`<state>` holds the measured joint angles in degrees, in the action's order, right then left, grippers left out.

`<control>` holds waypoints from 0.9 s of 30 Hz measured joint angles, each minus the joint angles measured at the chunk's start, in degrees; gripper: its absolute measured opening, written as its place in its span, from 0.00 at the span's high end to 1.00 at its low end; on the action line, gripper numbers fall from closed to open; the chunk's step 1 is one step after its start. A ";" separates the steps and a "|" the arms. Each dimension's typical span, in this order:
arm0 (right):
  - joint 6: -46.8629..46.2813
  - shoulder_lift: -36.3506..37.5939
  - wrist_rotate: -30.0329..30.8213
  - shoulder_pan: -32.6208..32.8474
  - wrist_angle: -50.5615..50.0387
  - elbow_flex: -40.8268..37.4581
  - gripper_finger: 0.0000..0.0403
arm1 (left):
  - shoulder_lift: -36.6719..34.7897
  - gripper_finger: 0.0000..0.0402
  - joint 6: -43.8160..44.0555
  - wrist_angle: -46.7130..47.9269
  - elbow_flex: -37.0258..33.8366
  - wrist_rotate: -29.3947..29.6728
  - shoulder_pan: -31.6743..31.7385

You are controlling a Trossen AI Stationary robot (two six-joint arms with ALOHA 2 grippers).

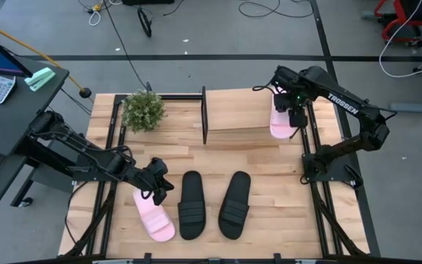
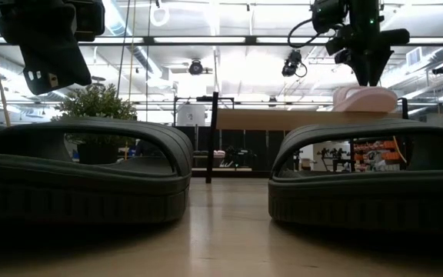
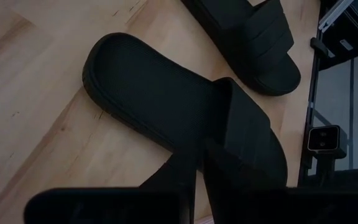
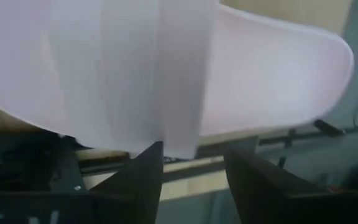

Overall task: Pick and place slides into the shelf
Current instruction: Put the right pink slipper on the shelf, then put the pink slipper on the shelf

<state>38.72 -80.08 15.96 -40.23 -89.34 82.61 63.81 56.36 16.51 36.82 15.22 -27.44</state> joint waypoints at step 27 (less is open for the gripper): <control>-14.89 0.21 -20.72 20.06 11.63 1.87 0.56 | -0.01 0.95 -2.29 0.04 0.00 1.79 0.00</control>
<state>23.82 -79.88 -4.75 -20.16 -77.71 84.48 63.80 54.06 16.56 36.82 17.01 -27.44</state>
